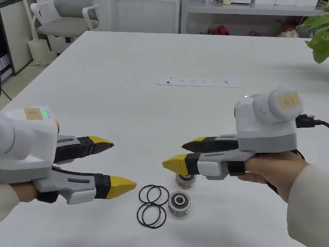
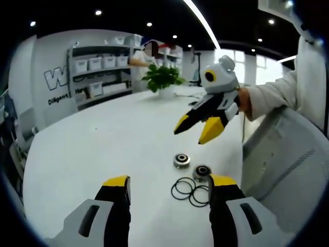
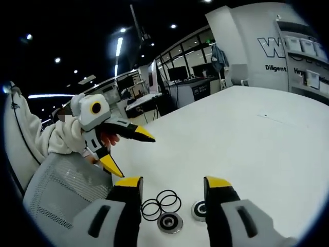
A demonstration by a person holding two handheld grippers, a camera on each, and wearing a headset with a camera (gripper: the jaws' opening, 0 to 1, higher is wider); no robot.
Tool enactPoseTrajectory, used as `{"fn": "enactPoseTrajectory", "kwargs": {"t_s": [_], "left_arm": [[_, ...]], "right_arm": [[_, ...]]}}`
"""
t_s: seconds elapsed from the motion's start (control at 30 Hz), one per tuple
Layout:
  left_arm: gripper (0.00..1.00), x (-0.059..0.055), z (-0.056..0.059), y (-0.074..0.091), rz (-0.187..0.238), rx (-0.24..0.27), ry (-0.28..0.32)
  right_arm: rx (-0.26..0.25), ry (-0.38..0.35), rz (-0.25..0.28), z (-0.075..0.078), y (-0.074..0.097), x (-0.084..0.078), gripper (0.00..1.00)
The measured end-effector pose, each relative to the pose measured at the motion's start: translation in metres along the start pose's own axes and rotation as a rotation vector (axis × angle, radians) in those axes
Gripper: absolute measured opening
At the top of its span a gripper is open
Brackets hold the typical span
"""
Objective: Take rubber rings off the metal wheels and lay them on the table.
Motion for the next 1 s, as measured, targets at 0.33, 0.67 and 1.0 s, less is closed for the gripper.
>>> {"fn": "enactPoseTrajectory", "kwargs": {"t_s": [0.33, 0.67, 1.0], "left_arm": [[0.72, 0.006, -0.001, 0.007, 0.041, 0.017, 0.013], [0.83, 0.008, -0.003, 0.017, 0.084, 0.040, 0.028], [0.90, 0.010, 0.005, 0.020, 0.085, 0.021, 0.023]], "right_arm": [[0.008, 0.043, 0.081, -0.002, 0.022, 0.015, 0.63], [0.021, 0.090, 0.149, -0.011, 0.045, 0.017, 0.83], [0.009, 0.136, 0.144, -0.015, 0.065, 0.007, 0.93]]}}
Point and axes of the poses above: the centre of the closed fingertips' face, and the gripper's own axes: y roughly backward along the fingers, z roughly to its right, x roughly out of its top, the point moved 5 cm from there along y, roughly backward along the fingers, and after that the axes turned 10 degrees about -y, right-handed, at the moved point
